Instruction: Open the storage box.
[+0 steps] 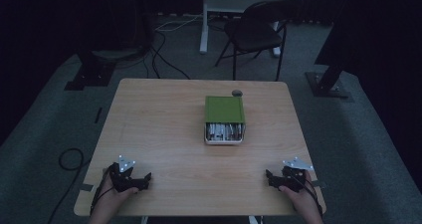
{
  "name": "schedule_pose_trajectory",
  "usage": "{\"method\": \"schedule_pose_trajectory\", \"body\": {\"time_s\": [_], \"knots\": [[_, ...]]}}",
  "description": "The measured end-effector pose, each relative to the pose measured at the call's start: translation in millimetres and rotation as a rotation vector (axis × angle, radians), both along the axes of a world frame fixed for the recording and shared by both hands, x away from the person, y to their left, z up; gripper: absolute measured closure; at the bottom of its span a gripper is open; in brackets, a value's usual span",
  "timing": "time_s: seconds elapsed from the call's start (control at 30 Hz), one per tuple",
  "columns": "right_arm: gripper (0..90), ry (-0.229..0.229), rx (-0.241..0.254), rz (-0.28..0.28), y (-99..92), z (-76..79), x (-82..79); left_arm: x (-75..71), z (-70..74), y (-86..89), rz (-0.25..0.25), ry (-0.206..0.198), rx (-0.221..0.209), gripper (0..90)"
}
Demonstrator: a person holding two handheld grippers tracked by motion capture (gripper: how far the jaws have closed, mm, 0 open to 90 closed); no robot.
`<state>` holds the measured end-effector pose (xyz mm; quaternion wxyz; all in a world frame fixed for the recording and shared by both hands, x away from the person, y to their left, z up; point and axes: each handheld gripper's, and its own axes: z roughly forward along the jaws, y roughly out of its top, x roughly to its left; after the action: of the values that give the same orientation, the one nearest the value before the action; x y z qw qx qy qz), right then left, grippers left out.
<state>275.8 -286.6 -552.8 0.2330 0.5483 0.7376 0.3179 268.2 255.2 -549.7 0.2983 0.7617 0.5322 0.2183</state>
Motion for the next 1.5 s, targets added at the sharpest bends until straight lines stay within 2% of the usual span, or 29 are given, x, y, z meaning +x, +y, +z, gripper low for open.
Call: {"method": "schedule_pose_trajectory", "body": {"time_s": [0.27, 0.43, 0.53, 0.83, 1.0, 1.13, 1.27, 1.5], "knots": [[11.8, -0.014, -0.024, -0.005, 3.7, 0.4, -0.3, -0.1, -0.1, -0.4, 0.004, 0.000, 0.000, 1.5], [11.8, -0.036, -0.073, 0.025, 10.4, 2.0, -1.1, -0.1, -0.1, -0.4, 0.004, 0.000, 0.000, 1.5], [11.8, -0.038, -0.085, 0.029, 13.3, 2.5, -0.3, -0.1, -0.1, -0.4, 0.004, 0.000, 0.000, 1.5], [11.8, -0.040, -0.094, 0.046, 22.5, 4.6, 2.4, -0.3, -0.1, -0.6, 0.007, 0.000, 0.000, 1.5], [11.9, -0.056, -0.102, 0.048, 28.2, 6.3, 1.8, -0.3, -0.1, -0.7, 0.007, 0.000, 0.000, 1.6], [11.9, -0.071, -0.124, 0.069, 34.7, 8.7, 3.1, -0.3, -0.1, -0.6, 0.007, 0.000, 0.000, 1.5], [12.0, -0.065, -0.129, 0.084, 38.7, 8.4, 4.9, -0.3, -0.1, -0.6, 0.007, 0.000, 0.000, 1.5], [12.0, -0.072, -0.175, 0.115, 50.8, 5.8, 5.8, -0.3, -0.1, -0.7, 0.007, 0.000, 0.000, 1.5]]}}
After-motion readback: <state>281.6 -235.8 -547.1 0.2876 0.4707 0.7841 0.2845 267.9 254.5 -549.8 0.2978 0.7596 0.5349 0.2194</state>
